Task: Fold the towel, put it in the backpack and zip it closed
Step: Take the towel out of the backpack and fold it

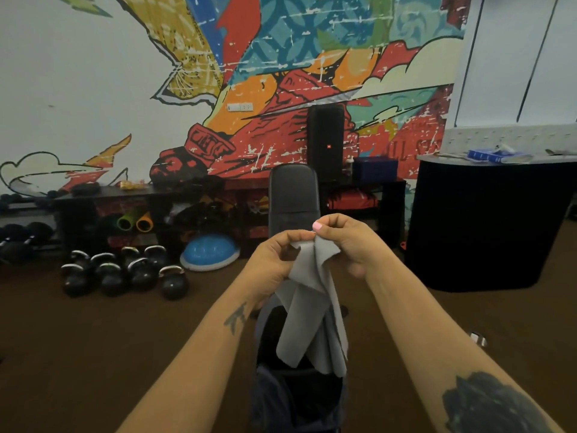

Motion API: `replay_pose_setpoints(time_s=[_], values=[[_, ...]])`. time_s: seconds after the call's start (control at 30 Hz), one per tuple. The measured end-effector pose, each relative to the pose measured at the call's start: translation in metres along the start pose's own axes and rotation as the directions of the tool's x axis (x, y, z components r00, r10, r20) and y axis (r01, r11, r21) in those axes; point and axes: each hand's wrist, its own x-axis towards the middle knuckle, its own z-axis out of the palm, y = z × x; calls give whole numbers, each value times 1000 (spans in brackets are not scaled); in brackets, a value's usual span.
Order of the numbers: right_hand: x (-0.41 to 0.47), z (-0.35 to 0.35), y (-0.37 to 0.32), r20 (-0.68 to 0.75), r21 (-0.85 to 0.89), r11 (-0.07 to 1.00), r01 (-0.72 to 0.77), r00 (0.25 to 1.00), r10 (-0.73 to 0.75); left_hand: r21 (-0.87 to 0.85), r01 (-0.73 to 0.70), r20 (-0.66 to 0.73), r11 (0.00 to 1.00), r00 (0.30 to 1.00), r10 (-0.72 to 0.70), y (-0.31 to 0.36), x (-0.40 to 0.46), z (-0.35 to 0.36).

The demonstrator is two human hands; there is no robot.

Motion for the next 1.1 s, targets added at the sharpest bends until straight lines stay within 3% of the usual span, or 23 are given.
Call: replay_pose_setpoints(time_s=[0.13, 0.27, 0.4, 0.5, 0.57, 0.67, 0.77, 1.0, 1.1], values=[[-17, 4, -1, 30, 83, 997, 9, 999, -12, -12, -89, -159, 996, 984, 85, 0, -6, 9], [-28, 6, 0, 43, 218, 976, 9, 999, -19, -157, -43, -250, 987, 968, 3, -5, -10, 16], [-37, 10, 2, 2, 303, 953, 27, 1000, -29, -385, 31, -157, 922, 983, -98, -9, -18, 19], [-44, 14, 8, -64, 194, 977, 84, 995, -73, -334, -10, -147, 942, 988, -42, -13, -24, 22], [-46, 16, 12, -130, -14, 989, 150, 980, -151, -243, -29, -186, 970, 982, -18, -17, -24, 26], [-47, 16, 14, -185, -409, 883, 230, 927, -327, -228, -10, -209, 974, 977, -39, -18, -25, 29], [-46, 14, 16, -161, -576, 769, 276, 884, -438, -228, 21, -189, 973, 980, -65, -18, -27, 29], [-46, 2, 16, -147, -626, 665, 407, 776, -613, -190, 125, -217, 974, 962, -166, -8, -26, 27], [-51, -3, 9, -55, -505, 724, 470, 820, -570, -121, 129, -268, 984, 951, -157, -3, -24, 25]])
